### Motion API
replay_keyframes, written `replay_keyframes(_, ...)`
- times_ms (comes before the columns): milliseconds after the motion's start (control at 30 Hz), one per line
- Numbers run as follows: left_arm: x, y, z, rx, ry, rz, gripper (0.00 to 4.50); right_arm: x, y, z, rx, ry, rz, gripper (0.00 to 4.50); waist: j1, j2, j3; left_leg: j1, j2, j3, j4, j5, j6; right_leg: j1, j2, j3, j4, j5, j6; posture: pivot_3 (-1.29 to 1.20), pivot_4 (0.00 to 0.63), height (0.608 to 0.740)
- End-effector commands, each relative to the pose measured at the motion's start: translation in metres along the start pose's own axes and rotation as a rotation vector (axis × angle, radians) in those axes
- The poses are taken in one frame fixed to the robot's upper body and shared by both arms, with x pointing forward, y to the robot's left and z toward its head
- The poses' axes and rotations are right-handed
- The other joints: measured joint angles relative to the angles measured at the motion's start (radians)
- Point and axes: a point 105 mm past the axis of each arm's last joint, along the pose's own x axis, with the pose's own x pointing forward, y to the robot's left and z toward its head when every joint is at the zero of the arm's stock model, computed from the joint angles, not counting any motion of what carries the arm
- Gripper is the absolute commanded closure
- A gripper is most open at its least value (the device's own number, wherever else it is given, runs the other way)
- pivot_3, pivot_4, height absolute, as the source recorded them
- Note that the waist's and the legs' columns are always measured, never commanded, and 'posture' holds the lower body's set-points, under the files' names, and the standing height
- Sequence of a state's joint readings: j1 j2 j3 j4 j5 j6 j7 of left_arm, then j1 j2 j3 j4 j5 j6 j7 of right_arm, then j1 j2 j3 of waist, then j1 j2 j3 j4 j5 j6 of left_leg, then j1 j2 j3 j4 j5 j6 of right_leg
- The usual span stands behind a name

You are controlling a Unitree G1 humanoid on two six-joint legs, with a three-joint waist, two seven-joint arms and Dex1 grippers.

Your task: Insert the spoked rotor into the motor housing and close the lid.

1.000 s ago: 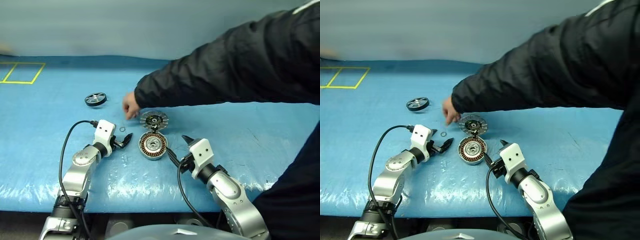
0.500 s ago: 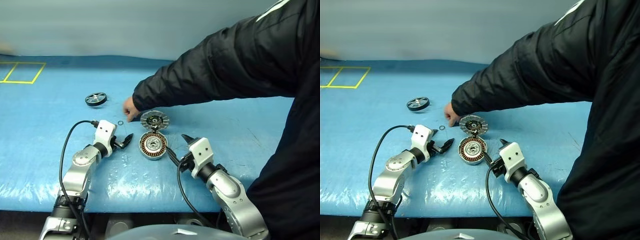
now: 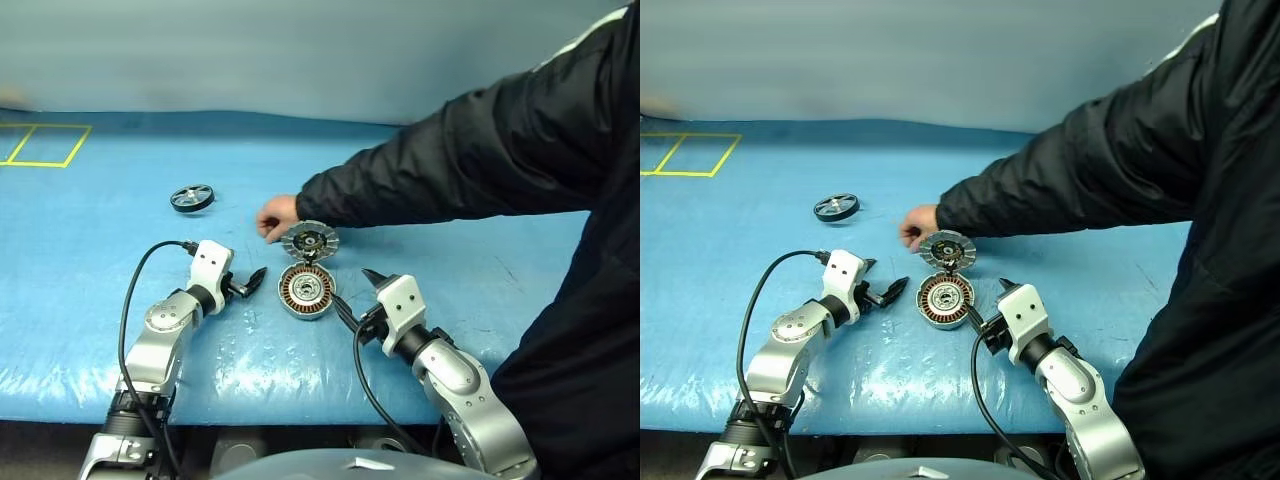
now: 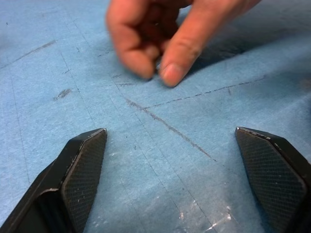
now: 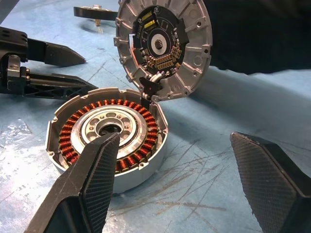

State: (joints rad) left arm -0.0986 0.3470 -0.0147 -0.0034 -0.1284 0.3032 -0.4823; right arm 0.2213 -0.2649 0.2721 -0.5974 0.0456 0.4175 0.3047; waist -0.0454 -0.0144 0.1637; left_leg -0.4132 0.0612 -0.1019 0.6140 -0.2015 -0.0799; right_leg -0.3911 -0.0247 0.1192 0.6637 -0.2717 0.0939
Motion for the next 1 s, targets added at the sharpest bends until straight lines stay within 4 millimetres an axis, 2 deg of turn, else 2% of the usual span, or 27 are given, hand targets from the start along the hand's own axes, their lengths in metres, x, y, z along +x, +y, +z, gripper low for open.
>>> replay_keyframes(33,0.0,-0.004,-0.006,0.0,0.02,-0.02,0.0,0.0,0.001,0.007,-0.006,-0.029,0.006,0.68,0.001,0.0,0.0,0.0,0.0,0.0,0.0,0.0,0.0,0.0,0.0,0.0,0.0,0.0,0.0,0.0,0.15,0.74)
replay_keyframes(533,-0.002,-0.005,-0.007,-0.008,0.014,-0.023,0.0,-0.001,-0.001,0.007,0.009,-0.026,-0.018,0.68,0.001,0.0,0.0,0.0,0.0,0.0,0.0,0.0,0.0,0.0,0.0,0.0,0.0,0.0,0.0,0.0,0.15,0.74)
replay_keyframes(767,-0.008,-0.006,-0.001,0.011,-0.017,-0.019,0.0,-0.002,-0.013,0.008,0.021,-0.029,-0.067,0.68,0.001,0.0,0.0,0.0,0.0,0.0,0.0,0.0,0.0,0.0,0.0,0.0,0.0,0.0,0.0,0.0,0.15,0.74)
replay_keyframes(1000,-0.021,-0.007,0.007,0.046,-0.061,-0.005,0.0,-0.003,-0.026,0.007,0.052,-0.01,-0.129,0.68,0.001,0.0,0.0,0.0,0.0,0.0,0.0,0.0,0.0,0.0,0.0,0.0,0.0,0.0,0.0,0.0,0.15,0.74)
